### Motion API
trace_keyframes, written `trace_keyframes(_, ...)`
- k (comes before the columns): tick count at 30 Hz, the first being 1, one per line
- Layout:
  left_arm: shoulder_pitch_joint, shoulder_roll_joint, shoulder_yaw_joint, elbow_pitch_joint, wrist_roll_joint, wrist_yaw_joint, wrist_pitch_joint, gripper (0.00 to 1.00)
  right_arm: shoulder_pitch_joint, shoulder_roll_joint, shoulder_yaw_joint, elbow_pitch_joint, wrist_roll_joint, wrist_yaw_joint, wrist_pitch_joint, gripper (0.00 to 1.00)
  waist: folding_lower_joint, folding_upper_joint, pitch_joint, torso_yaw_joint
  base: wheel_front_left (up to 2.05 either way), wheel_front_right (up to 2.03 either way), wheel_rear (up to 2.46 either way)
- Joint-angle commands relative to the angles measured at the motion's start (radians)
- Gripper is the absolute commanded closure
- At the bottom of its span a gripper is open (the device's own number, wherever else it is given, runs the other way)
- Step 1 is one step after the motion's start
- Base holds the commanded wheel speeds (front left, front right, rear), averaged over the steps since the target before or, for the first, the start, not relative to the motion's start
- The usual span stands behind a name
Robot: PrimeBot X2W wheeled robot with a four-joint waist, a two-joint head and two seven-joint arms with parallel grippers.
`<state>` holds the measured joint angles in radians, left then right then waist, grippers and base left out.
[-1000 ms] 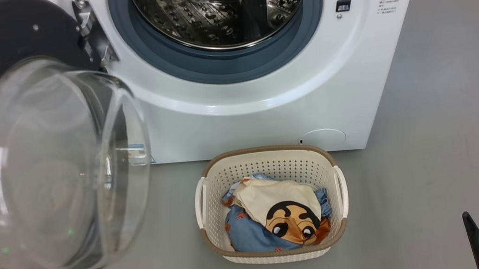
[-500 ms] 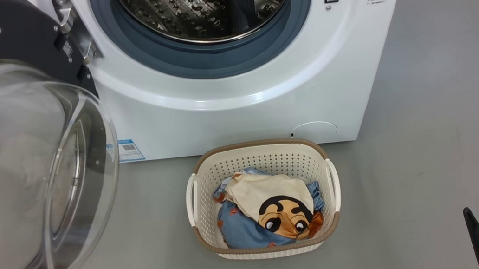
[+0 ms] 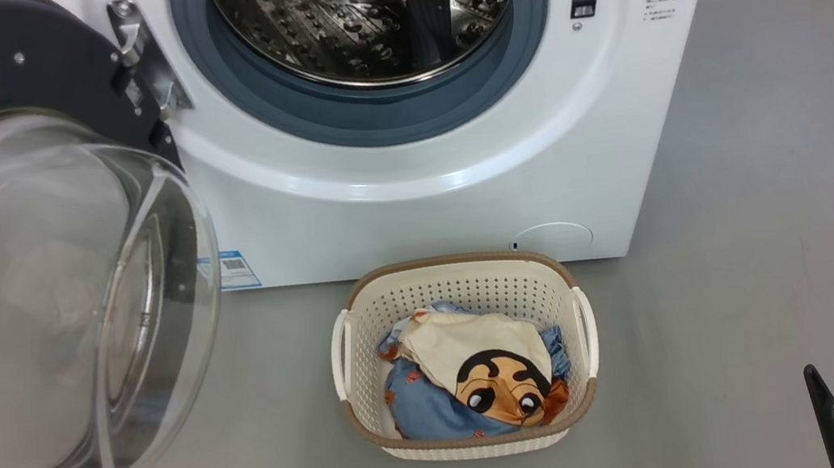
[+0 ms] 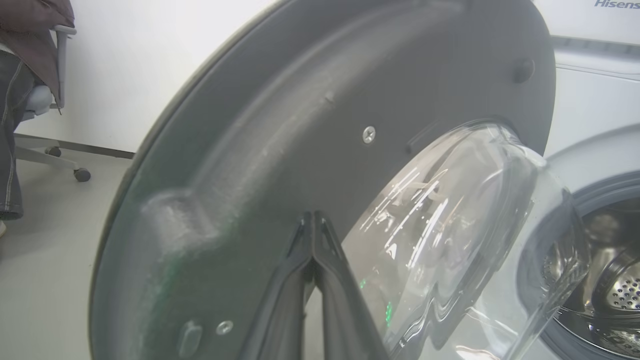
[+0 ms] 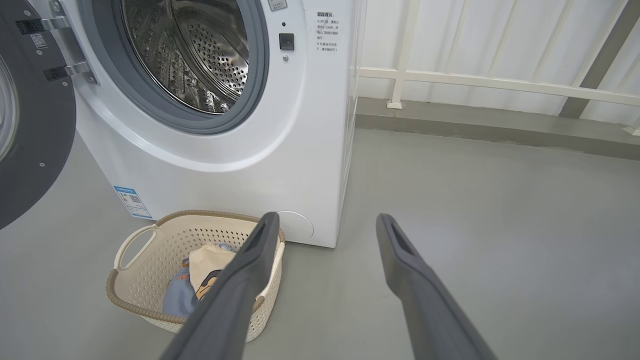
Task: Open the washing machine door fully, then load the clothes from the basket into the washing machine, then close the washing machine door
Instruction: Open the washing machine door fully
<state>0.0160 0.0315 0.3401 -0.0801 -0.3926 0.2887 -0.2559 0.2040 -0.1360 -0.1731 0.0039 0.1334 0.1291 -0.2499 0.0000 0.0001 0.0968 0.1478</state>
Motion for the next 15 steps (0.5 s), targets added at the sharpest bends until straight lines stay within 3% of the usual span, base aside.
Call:
trace_keyframes(1, 0.015, 0.02, 0.006, -0.062, 0.0, -0.002, -0.006, 1.0, -0.025, -0.02, 0.025, -0.018, 0.01, 0.002, -0.012, 0.0, 0.0, -0.0001, -0.009, 0.008, 0.0, 0.0, 0.0)
trace_keyframes(2, 0.031, 0.019, -0.019, -0.095, -0.001, 0.002, -0.006, 0.88, -0.024, -0.02, 0.026, -0.017, 0.009, 0.002, -0.012, 0.0, 0.0, -0.0001, -0.013, 0.011, 0.0, 0.0, 0.0)
trace_keyframes(3, 0.046, 0.019, -0.046, -0.13, -0.002, 0.009, -0.006, 0.61, -0.023, -0.021, 0.027, -0.017, 0.009, 0.002, -0.012, 0.0, 0.0, -0.0001, -0.017, 0.013, 0.0, 0.0, 0.0)
trace_keyframes(4, 0.063, 0.019, -0.071, -0.164, -0.001, 0.014, -0.006, 0.4, -0.022, -0.021, 0.029, -0.016, 0.008, 0.002, -0.012, 0.0, 0.0, -0.0001, -0.02, 0.015, 0.0, 0.0, 0.0)
trace_keyframes(5, 0.077, 0.019, -0.094, -0.198, 0.002, 0.017, -0.006, 0.09, -0.023, -0.023, 0.033, -0.015, 0.008, 0.002, -0.012, 0.0, 0.0, -0.0001, -0.024, 0.016, 0.0, 0.0, 0.0)
trace_keyframes(6, 0.09, 0.019, -0.116, -0.23, 0.008, 0.018, -0.006, 0.0, -0.024, -0.023, 0.035, -0.014, 0.007, 0.002, -0.012, 0.0, 0.0, -0.0001, -0.029, 0.016, 0.0, 0.0, 0.0)
trace_keyframes(11, 0.144, 0.019, -0.227, -0.341, 0.028, -0.007, -0.006, 0.0, -0.028, -0.023, 0.057, -0.01, 0.004, 0.002, -0.012, 0.0, 0.0, -0.0001, -0.049, 0.001, 0.0, 0.0, 0.0)
trace_keyframes(15, 0.168, 0.019, -0.316, -0.362, 0.017, -0.074, -0.006, 0.0, -0.035, -0.022, 0.075, -0.013, 0.001, 0.002, -0.012, 0.0, 0.0, -0.0001, -0.06, -0.03, 0.0, 0.0, 0.0)
